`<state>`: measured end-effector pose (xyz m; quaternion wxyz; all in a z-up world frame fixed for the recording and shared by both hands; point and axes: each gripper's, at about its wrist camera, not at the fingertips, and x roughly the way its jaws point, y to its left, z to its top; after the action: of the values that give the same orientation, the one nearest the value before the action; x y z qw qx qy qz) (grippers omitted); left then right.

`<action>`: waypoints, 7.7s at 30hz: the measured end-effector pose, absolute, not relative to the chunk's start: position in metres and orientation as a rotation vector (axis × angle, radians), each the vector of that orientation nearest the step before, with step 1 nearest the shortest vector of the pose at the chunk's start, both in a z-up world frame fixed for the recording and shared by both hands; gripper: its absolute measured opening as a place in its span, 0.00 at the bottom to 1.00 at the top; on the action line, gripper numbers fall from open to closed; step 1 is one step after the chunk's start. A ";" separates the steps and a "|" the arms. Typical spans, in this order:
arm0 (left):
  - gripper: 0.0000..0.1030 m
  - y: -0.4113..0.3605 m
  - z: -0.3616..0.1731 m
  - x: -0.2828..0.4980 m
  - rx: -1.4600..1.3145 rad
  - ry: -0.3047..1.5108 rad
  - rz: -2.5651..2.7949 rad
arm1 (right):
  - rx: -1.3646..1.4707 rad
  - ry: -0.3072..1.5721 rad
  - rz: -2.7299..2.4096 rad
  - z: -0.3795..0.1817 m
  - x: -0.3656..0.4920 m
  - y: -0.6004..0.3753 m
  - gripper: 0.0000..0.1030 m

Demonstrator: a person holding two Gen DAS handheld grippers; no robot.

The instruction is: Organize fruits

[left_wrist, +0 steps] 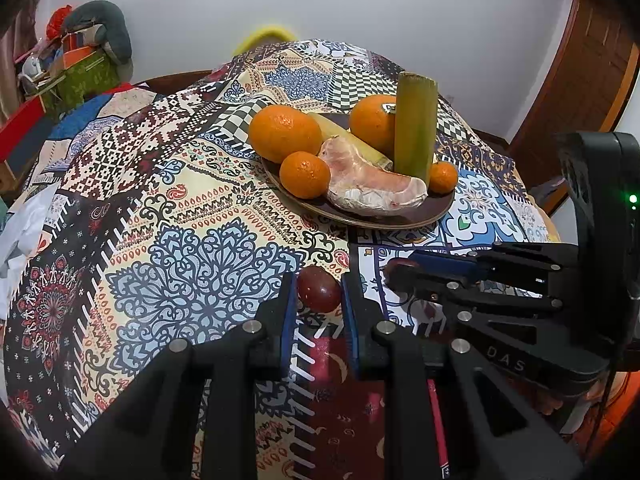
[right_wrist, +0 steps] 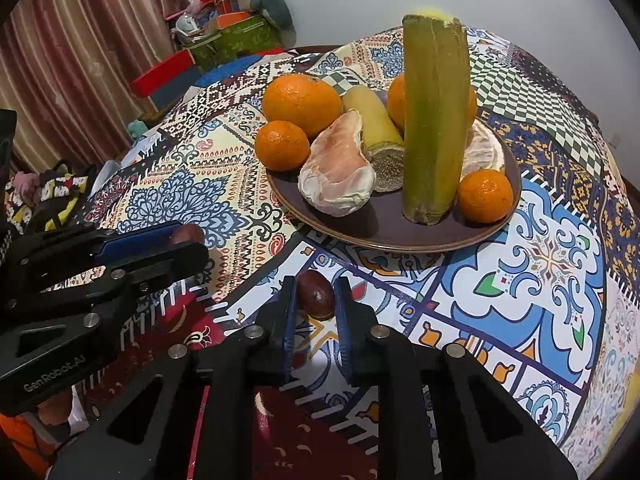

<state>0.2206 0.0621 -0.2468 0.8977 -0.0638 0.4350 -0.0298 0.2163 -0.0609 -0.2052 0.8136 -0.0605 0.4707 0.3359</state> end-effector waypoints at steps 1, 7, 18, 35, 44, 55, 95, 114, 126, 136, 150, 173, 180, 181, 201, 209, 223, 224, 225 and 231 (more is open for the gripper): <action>0.21 0.062 -0.246 0.221 -0.133 0.900 -0.063 | -0.128 1.002 0.714 -0.204 0.218 -0.062 0.16; 0.21 0.060 -0.238 0.227 -0.131 0.884 -0.066 | -0.098 0.968 0.684 -0.193 0.220 -0.073 0.16; 0.21 0.051 -0.227 0.256 -0.107 0.850 -0.090 | -0.037 0.888 0.613 -0.171 0.238 -0.102 0.16; 0.21 0.047 -0.239 0.288 -0.093 0.870 -0.113 | -0.064 0.919 0.605 -0.187 0.255 -0.095 0.16; 0.25 0.043 -0.242 0.289 -0.068 0.888 -0.108 | -0.043 0.941 0.616 -0.189 0.260 -0.098 0.19; 0.32 0.041 -0.207 0.268 -0.061 0.814 -0.094 | -0.026 0.852 0.595 -0.153 0.245 -0.110 0.23; 0.18 0.057 -0.243 0.269 -0.096 0.928 -0.048 | -0.011 0.836 0.565 -0.153 0.223 -0.133 0.32; 0.19 0.042 -0.246 0.289 -0.084 0.943 -0.085 | 0.005 0.805 0.585 -0.143 0.221 -0.132 0.32; 0.26 0.043 -0.172 0.241 -0.088 0.760 -0.075 | -0.009 0.683 0.562 -0.097 0.192 -0.139 0.32; 0.26 0.022 -0.062 0.151 -0.042 0.436 -0.060 | 0.012 0.433 0.538 -0.015 0.128 -0.159 0.33; 0.39 0.012 -0.011 0.075 -0.030 0.238 -0.026 | 0.029 0.193 0.485 0.039 0.061 -0.168 0.70; 0.93 0.006 -0.004 0.052 -0.022 0.194 0.019 | 0.035 0.176 0.434 0.029 0.047 -0.171 1.00; 0.94 0.006 -0.006 0.052 -0.023 0.199 0.018 | 0.046 0.182 0.435 0.027 0.047 -0.174 1.00; 0.94 0.006 -0.006 0.052 -0.023 0.200 0.019 | 0.046 0.182 0.435 0.027 0.047 -0.174 1.00; 0.98 0.005 -0.006 0.053 -0.032 0.205 0.011 | 0.048 0.180 0.429 0.030 0.046 -0.177 1.00; 0.98 0.007 -0.005 0.055 -0.040 0.217 0.004 | 0.048 0.180 0.430 0.031 0.045 -0.177 1.00; 0.98 0.005 -0.005 0.054 -0.037 0.218 -0.021 | 0.049 0.184 0.430 0.031 0.044 -0.177 1.00; 0.98 0.005 -0.004 0.054 -0.037 0.218 -0.022 | 0.048 0.184 0.430 0.032 0.044 -0.178 1.00; 0.98 0.005 -0.004 0.054 -0.037 0.220 -0.023 | 0.048 0.185 0.431 0.031 0.044 -0.177 1.00; 0.98 0.005 -0.004 0.053 -0.037 0.217 -0.021 | 0.046 0.185 0.431 0.032 0.044 -0.177 1.00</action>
<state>0.0530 0.0052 -0.0039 0.9939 -0.0183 0.1081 -0.0106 0.0438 -0.1767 0.0321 0.9723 0.0228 0.0917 0.2136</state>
